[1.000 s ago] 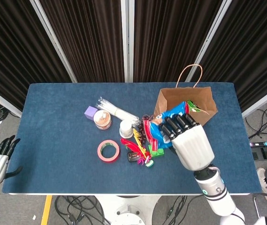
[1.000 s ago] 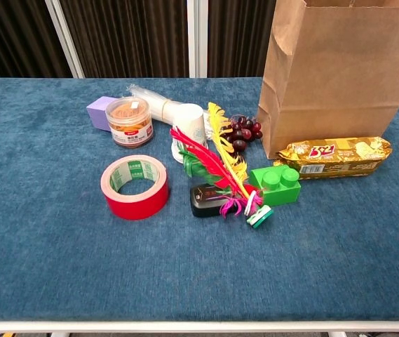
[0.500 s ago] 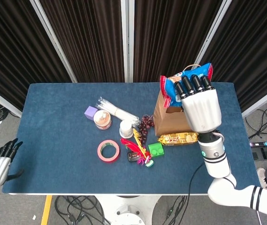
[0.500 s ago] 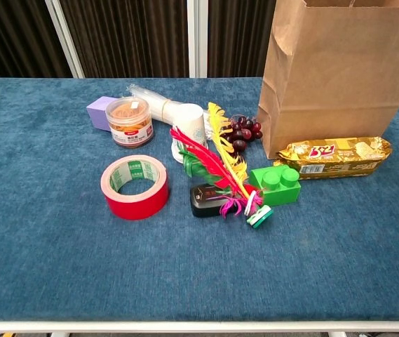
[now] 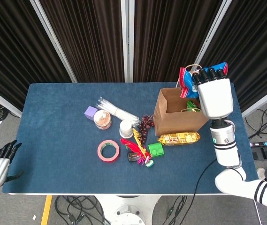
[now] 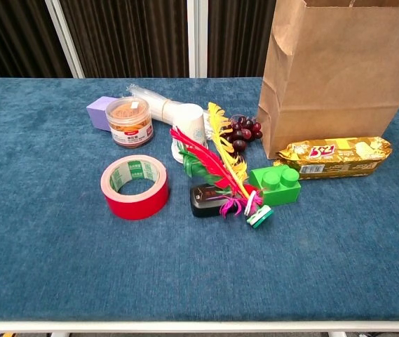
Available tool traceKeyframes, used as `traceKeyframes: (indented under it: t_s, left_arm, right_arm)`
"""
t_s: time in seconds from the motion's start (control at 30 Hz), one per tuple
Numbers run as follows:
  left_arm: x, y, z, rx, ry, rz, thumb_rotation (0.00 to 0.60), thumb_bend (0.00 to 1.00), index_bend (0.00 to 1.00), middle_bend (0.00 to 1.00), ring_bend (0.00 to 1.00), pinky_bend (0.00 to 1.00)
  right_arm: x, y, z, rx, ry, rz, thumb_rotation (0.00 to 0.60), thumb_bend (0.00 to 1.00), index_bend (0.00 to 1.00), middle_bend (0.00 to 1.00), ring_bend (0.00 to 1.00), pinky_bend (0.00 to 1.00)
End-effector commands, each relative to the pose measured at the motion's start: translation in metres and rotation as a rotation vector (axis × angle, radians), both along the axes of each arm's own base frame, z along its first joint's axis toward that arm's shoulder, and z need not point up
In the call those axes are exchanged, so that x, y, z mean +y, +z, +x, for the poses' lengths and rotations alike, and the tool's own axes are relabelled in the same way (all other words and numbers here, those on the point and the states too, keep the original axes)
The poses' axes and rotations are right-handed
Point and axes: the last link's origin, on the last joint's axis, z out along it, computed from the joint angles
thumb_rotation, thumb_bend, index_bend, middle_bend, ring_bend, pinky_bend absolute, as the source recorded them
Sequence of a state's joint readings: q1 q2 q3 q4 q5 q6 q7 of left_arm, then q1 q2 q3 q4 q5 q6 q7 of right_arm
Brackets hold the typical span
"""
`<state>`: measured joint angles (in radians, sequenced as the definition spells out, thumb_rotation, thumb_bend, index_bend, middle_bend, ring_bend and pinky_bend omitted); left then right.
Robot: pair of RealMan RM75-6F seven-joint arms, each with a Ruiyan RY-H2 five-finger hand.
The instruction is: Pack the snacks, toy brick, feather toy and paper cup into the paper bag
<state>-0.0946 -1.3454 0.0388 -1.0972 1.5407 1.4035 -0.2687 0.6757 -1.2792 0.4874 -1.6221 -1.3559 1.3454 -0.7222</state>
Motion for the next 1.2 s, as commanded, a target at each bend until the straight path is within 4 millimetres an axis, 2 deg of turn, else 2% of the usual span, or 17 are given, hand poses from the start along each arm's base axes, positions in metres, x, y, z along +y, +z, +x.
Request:
traceKeyframes:
  t_s: [0.03, 0.17, 0.4, 0.47, 0.53, 0.63, 0.73, 0.87, 1.03, 1.2]
  left_arm:
    - [0.0, 0.0, 0.0, 0.001, -0.001, -0.002, 0.6, 0.26, 0.1, 0.08, 0.02, 0.17]
    - [0.001, -0.001, 0.0, 0.003, -0.001, -0.003, 0.6, 0.26, 0.1, 0.08, 0.02, 0.17]
    - [0.001, -0.001, -0.001, 0.008, 0.005, -0.009, 0.6, 0.26, 0.1, 0.08, 0.02, 0.17]
    - [0.002, -0.001, -0.002, 0.008, 0.007, -0.01, 0.6, 0.26, 0.1, 0.08, 0.02, 0.17]
    - [0.002, -0.001, -0.002, 0.009, 0.007, -0.012, 0.6, 0.26, 0.1, 0.08, 0.02, 0.17]
    - [0.002, -0.001, -0.002, 0.009, 0.008, -0.012, 0.6, 0.26, 0.1, 0.08, 0.02, 0.17]
    - [0.002, -0.001, -0.002, 0.01, 0.008, -0.012, 0.6, 0.26, 0.1, 0.08, 0.02, 0.17]
    - [0.003, 0.0, -0.002, 0.009, 0.008, -0.007, 0.6, 0.26, 0.1, 0.08, 0.02, 0.17]
    - [0.003, 0.0, -0.001, 0.008, 0.006, -0.005, 0.6, 0.26, 0.1, 0.09, 0.02, 0.17]
    - [0.004, 0.002, 0.0, 0.005, 0.001, 0.004, 0.6, 0.26, 0.1, 0.08, 0.02, 0.17]
  right_arm:
    - [-0.007, -0.011, -0.01, 0.017, -0.035, 0.048, 0.6, 0.32, 0.71, 0.59, 0.47, 0.55]
    - [-0.011, -0.022, -0.016, 0.016, -0.068, 0.106, 0.6, 0.32, 0.71, 0.59, 0.47, 0.54]
    - [-0.016, -0.032, -0.014, -0.023, -0.122, 0.197, 0.6, 0.28, 0.67, 0.59, 0.46, 0.51]
    - [-0.015, -0.033, -0.014, -0.007, -0.131, 0.211, 0.6, 0.22, 0.62, 0.56, 0.41, 0.46]
    - [-0.014, -0.034, -0.015, 0.014, -0.15, 0.227, 0.6, 0.12, 0.53, 0.5, 0.31, 0.36]
    - [-0.013, -0.035, -0.015, 0.022, -0.165, 0.24, 0.6, 0.01, 0.44, 0.43, 0.2, 0.23]
    - [-0.013, -0.034, -0.013, 0.017, -0.169, 0.247, 0.6, 0.0, 0.38, 0.37, 0.15, 0.17]
    - [-0.012, -0.033, -0.013, -0.002, -0.178, 0.254, 0.6, 0.0, 0.35, 0.34, 0.13, 0.15]
    - [-0.006, -0.024, -0.006, -0.052, -0.133, 0.226, 0.6, 0.0, 0.35, 0.34, 0.13, 0.15]
    - [0.013, 0.002, 0.015, -0.207, 0.048, 0.162, 0.6, 0.0, 0.35, 0.34, 0.13, 0.15]
